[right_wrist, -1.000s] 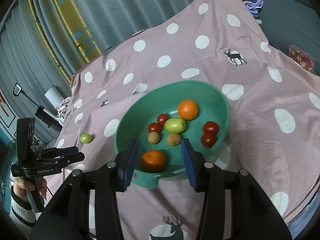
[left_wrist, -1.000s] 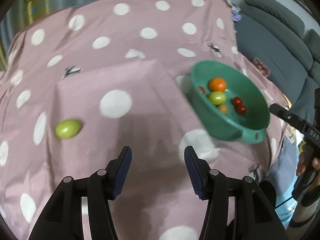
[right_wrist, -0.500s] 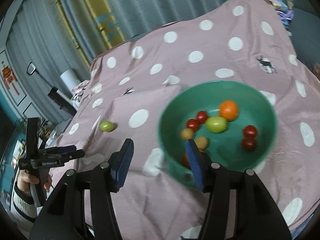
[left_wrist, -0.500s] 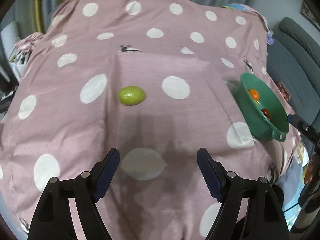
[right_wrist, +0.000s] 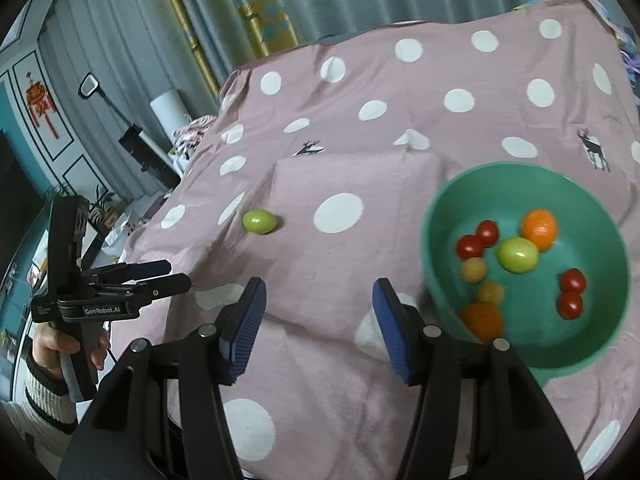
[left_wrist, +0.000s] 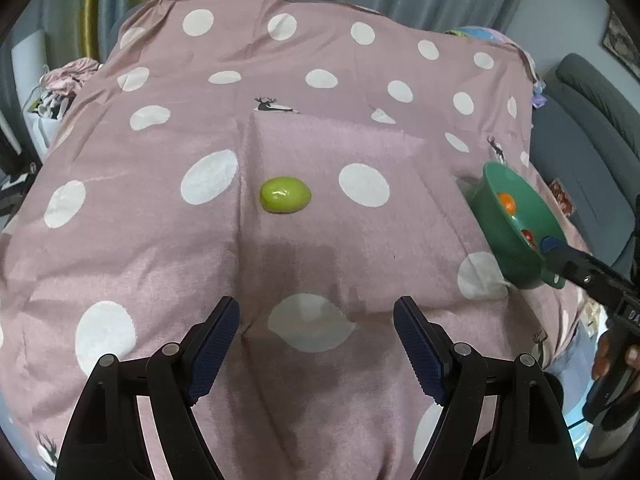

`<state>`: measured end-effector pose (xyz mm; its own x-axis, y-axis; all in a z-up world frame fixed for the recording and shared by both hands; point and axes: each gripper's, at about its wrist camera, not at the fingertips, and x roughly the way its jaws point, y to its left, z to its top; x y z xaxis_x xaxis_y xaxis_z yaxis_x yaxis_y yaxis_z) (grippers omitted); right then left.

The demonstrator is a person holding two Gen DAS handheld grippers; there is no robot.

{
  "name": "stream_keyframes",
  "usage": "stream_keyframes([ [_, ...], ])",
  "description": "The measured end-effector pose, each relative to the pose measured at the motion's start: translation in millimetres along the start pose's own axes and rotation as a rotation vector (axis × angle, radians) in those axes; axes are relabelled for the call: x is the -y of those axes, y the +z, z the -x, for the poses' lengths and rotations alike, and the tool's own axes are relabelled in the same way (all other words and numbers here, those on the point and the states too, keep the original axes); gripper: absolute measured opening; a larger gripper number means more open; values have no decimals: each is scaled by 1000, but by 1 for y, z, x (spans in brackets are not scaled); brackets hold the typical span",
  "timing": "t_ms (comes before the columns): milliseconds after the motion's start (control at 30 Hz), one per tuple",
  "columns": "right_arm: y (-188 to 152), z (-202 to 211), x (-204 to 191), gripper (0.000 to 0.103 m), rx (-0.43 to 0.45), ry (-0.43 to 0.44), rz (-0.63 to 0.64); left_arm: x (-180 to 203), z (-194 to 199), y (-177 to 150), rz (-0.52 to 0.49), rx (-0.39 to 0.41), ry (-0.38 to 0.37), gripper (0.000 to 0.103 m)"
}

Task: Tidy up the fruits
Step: 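Withdraw both tools from the bowl toward the small green fruit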

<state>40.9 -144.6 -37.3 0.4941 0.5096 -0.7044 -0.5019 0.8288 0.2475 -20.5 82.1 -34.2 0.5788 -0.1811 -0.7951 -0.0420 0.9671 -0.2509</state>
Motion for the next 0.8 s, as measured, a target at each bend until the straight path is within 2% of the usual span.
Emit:
stream_keyframes([
  [200, 4, -20, -15, 56, -39, 12, 31, -9, 0, -1, 32, 7, -55, 79],
  [433, 7, -46, -28, 56, -83, 21, 66, -12, -5, 4, 38, 13, -84, 79],
  [800, 23, -94, -48, 56, -142, 49, 161, -22, -25, 33, 28, 34, -113, 79],
])
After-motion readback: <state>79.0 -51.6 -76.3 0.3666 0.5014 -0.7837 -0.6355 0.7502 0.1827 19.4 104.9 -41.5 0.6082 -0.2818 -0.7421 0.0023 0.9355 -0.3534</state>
